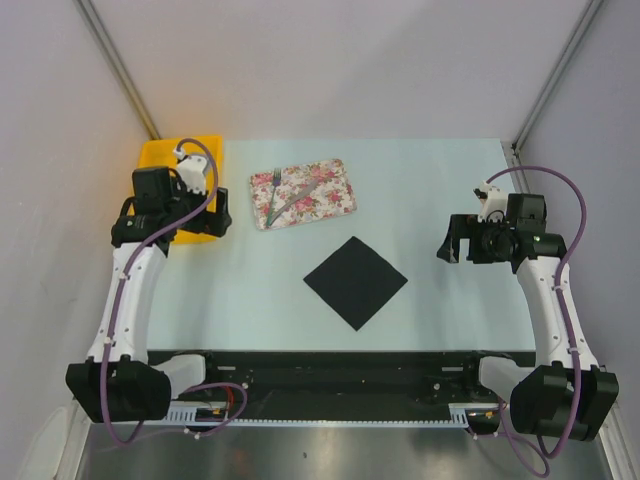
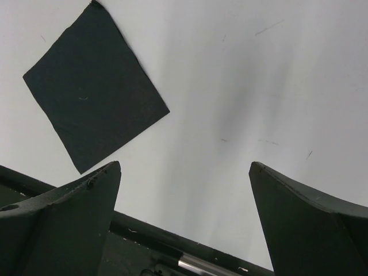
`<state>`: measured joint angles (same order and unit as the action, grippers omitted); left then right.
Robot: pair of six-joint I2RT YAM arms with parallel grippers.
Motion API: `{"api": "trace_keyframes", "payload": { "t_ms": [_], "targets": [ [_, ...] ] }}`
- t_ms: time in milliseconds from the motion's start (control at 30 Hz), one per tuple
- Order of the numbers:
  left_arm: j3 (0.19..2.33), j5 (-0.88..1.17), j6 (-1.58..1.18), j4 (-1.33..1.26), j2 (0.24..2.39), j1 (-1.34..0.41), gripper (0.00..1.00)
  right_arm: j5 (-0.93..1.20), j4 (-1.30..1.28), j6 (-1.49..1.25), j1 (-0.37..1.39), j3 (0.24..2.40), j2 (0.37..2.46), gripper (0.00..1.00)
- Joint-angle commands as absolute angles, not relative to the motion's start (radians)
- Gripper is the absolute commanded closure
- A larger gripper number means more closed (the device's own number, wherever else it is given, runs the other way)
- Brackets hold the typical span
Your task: Place the utensils on the paper napkin and roll it up
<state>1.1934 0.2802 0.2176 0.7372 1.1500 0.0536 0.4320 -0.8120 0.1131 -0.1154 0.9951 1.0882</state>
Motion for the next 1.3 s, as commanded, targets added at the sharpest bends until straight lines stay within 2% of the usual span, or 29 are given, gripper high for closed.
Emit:
{"api": "trace_keyframes", "payload": {
  "t_ms": [0, 300, 433, 667, 833, 1000, 1133, 1267],
  "targets": [
    [1.239, 0.299, 0.244, 0.655, 1.21, 0.038, 0.0, 0.449, -0.796, 0.124, -0.114, 1.002, 1.088, 0.0],
    [1.423, 0.44, 0.343, 0.597, 1.425, 0.011, 0.0, 0.445, -0.798, 0.129, -0.114, 0.997, 1.092, 0.0],
    [1.625, 0.446, 0.425, 0.673, 1.593, -0.034, 0.0, 0.443, -0.795, 0.13, -0.114, 0.993, 1.103, 0.0],
    [1.836, 0.453, 0.522, 0.709, 1.871, -0.104, 0.0, 0.431, -0.796, 0.133, -0.117, 0.994, 1.132, 0.0],
    [1.991, 0.453, 0.534, 0.759, 2.084, -0.156, 0.12, 0.428, -0.801, 0.135, -0.126, 0.992, 1.152, 0.0],
    [2.092, 0.428, 0.503, 0.776, 2.219, -0.193, 0.19, 0.426, -0.788, 0.135, -0.132, 0.976, 1.163, 0.0],
    [2.131, 0.387, 0.528, 0.793, 2.302, -0.221, 0.33, 0.426, -0.788, 0.135, -0.137, 0.976, 1.173, 0.0],
    [2.135, 0.374, 0.537, 0.807, 2.336, -0.232, 0.42, 0.429, -0.787, 0.133, -0.138, 0.979, 1.183, 0.0]
  ]
}}
